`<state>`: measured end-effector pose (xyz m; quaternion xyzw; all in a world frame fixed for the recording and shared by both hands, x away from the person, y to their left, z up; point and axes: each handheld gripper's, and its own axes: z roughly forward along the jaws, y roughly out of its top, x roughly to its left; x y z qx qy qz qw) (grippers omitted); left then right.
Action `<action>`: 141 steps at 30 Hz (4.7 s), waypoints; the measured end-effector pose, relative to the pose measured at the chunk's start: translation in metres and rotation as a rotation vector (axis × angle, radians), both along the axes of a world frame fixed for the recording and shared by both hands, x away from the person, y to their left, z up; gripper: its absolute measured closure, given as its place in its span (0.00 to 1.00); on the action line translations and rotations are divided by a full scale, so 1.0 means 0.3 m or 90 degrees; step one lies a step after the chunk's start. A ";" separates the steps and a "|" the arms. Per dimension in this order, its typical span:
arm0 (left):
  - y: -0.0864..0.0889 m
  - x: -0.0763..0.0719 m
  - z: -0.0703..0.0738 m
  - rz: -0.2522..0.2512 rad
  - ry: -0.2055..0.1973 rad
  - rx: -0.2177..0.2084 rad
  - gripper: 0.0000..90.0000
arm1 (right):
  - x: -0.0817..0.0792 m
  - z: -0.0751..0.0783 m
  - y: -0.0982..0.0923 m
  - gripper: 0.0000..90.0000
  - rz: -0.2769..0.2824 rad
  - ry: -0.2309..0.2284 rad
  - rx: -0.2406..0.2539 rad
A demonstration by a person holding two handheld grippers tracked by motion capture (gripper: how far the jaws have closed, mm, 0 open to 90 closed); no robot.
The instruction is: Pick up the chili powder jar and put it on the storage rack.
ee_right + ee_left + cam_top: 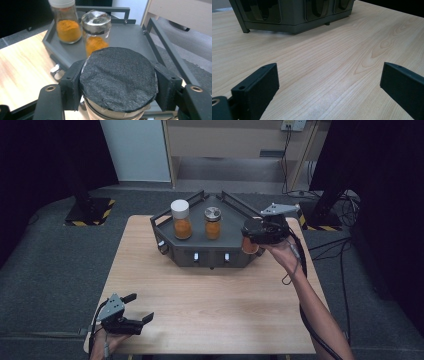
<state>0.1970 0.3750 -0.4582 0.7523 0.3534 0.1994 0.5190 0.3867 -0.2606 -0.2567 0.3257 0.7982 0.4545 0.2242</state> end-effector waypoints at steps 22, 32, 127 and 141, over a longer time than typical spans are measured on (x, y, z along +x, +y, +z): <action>0.001 0.002 -0.002 -0.001 0.000 -0.001 0.02 | 0.149 0.025 0.079 0.39 -0.044 0.000 -0.012; 0.000 0.002 -0.001 -0.002 0.002 0.000 0.02 | 0.197 -0.006 0.109 0.39 -0.064 -0.005 -0.009; 0.000 0.000 -0.002 -0.005 -0.002 -0.001 0.02 | -0.194 -0.011 -0.124 0.12 0.015 -0.112 0.090; 0.002 -0.001 -0.004 0.000 -0.004 -0.010 0.02 | -0.325 -0.115 -0.197 0.11 0.007 -0.103 0.091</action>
